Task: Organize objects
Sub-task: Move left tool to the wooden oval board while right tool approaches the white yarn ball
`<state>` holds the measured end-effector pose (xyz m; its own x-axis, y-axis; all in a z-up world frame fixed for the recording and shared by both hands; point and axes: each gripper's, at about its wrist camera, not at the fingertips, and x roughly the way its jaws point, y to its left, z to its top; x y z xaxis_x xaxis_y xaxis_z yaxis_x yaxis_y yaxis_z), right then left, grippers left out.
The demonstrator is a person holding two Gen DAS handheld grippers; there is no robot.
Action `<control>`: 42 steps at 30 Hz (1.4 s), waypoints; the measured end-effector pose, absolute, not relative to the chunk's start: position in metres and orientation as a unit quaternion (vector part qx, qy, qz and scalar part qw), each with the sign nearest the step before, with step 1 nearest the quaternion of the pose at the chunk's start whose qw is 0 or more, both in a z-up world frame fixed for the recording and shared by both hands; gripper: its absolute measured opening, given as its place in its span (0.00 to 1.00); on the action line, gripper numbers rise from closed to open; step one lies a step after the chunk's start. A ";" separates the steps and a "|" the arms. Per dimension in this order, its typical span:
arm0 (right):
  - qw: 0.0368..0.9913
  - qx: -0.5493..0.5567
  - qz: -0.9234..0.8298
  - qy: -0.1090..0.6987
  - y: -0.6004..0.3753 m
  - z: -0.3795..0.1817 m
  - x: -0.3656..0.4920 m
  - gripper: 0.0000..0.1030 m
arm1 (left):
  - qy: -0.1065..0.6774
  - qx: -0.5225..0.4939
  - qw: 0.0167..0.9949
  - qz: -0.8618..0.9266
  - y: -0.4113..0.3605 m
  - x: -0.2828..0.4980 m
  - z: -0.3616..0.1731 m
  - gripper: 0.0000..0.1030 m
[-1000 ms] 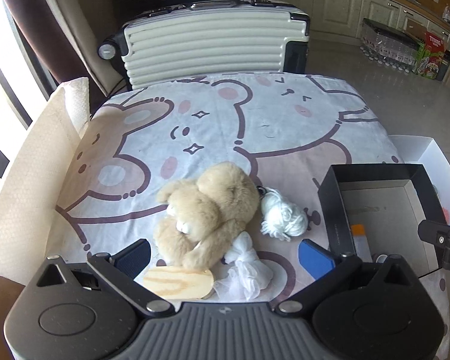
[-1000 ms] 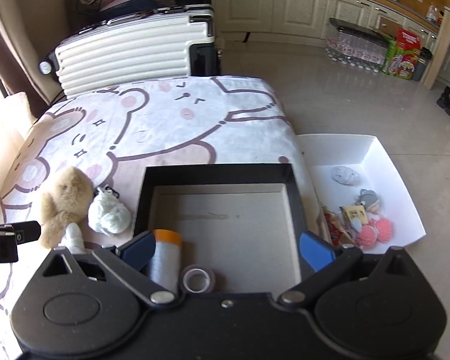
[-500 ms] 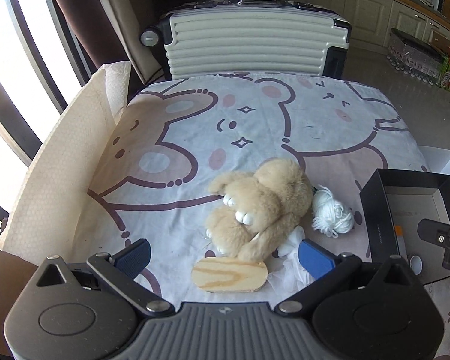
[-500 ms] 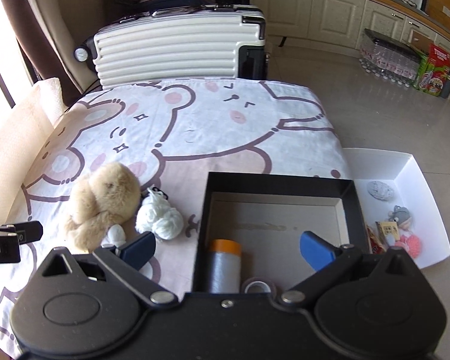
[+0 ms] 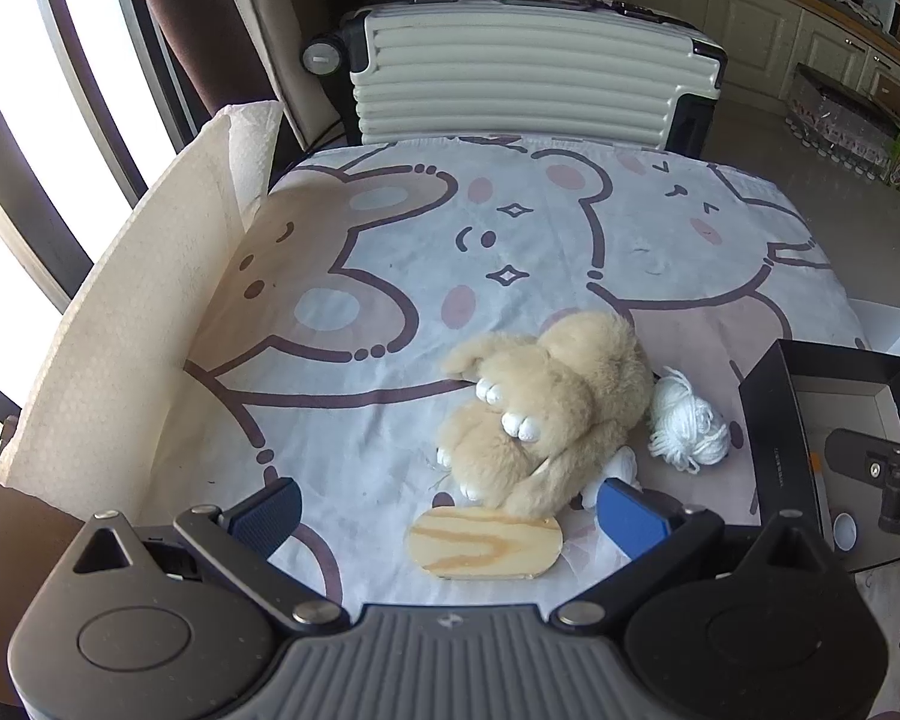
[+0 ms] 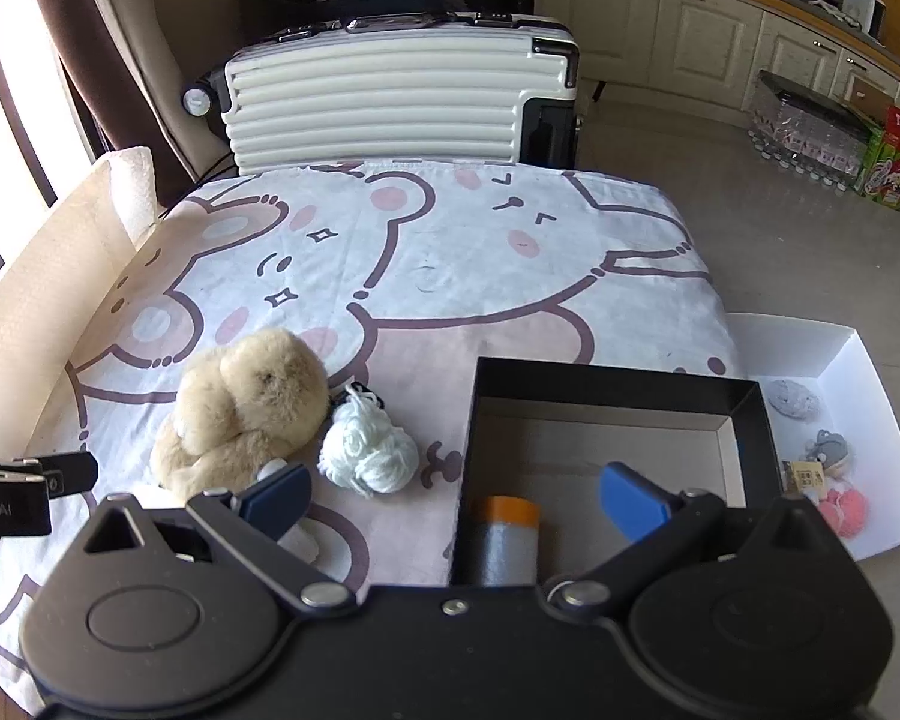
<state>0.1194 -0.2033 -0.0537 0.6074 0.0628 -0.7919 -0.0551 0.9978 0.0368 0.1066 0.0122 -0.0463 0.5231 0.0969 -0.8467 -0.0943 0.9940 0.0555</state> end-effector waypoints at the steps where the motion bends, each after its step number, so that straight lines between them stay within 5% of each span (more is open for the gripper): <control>1: 0.897 0.005 0.035 0.441 -0.202 -0.054 0.121 1.00 | 0.486 0.001 0.872 0.054 0.013 0.107 -0.047 1.00; 9: 0.898 0.003 0.053 0.437 -0.194 -0.056 0.133 0.99 | 0.495 -0.017 0.868 0.042 0.013 0.118 -0.057 1.00; 22: 0.886 0.002 0.113 0.449 -0.181 -0.075 0.160 0.70 | 0.539 -0.028 0.842 0.028 0.016 0.152 -0.096 0.94; 42: 0.863 -0.024 0.138 0.486 -0.155 -0.120 0.200 0.61 | 0.623 -0.007 0.782 0.005 0.020 0.169 -0.158 1.00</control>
<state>0.1995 -0.1548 -0.1199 0.4901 0.2138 -0.8451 -0.2610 0.9610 0.0917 0.1690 0.0201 -0.1578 0.2230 -0.0007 -0.9748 -0.0176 0.9998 -0.0048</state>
